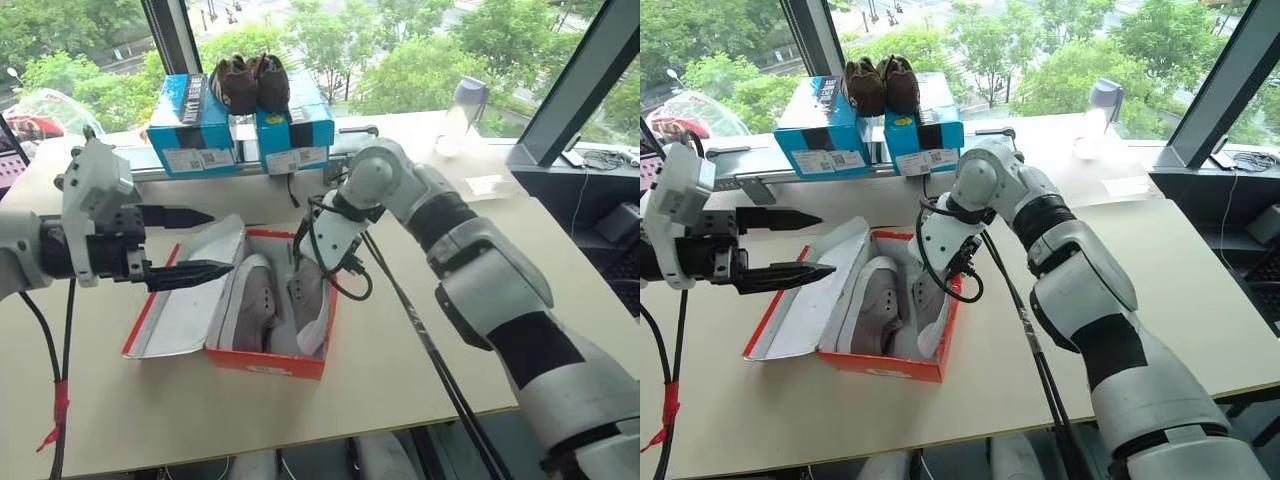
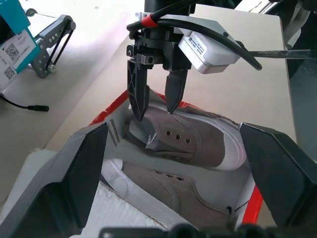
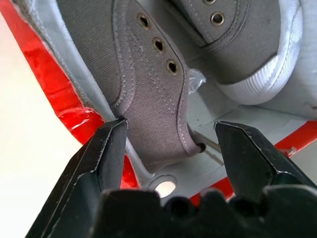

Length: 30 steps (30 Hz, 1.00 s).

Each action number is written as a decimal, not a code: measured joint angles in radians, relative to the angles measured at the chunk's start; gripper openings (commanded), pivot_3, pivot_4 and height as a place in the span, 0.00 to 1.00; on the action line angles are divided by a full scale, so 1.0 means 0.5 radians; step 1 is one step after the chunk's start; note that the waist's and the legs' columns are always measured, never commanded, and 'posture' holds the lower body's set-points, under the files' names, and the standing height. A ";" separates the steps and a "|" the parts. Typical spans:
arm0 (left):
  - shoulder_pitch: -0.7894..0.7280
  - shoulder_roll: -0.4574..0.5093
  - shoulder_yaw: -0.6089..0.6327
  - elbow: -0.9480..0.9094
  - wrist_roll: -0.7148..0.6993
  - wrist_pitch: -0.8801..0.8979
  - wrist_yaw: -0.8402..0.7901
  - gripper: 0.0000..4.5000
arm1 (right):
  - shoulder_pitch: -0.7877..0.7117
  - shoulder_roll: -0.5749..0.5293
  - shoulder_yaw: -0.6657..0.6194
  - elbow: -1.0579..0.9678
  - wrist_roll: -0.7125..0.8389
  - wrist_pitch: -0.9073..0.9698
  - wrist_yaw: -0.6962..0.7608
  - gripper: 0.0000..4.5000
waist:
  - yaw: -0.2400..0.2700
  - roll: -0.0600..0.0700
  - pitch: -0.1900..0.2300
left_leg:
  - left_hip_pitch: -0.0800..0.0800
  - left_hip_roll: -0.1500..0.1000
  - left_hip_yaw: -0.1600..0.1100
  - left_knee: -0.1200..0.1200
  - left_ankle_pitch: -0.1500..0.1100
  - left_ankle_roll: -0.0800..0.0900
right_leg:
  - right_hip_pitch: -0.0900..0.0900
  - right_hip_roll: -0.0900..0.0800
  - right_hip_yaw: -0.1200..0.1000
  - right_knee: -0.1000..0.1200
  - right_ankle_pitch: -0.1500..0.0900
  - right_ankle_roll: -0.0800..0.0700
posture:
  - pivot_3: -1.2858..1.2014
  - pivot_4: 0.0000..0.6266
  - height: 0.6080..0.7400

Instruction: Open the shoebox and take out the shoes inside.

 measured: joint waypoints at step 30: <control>0.126 -0.011 0.191 -0.145 -0.151 0.096 0.169 1.00 | -0.041 0.189 -0.079 0.143 -0.020 0.178 0.073 0.06 | -0.013 -0.001 -0.001 | 0.005 0.002 0.000 -0.002 -0.001 -0.002 | 0.003 0.001 0.001 0.001 -0.002 0.000 | 0.52 0.24 1.00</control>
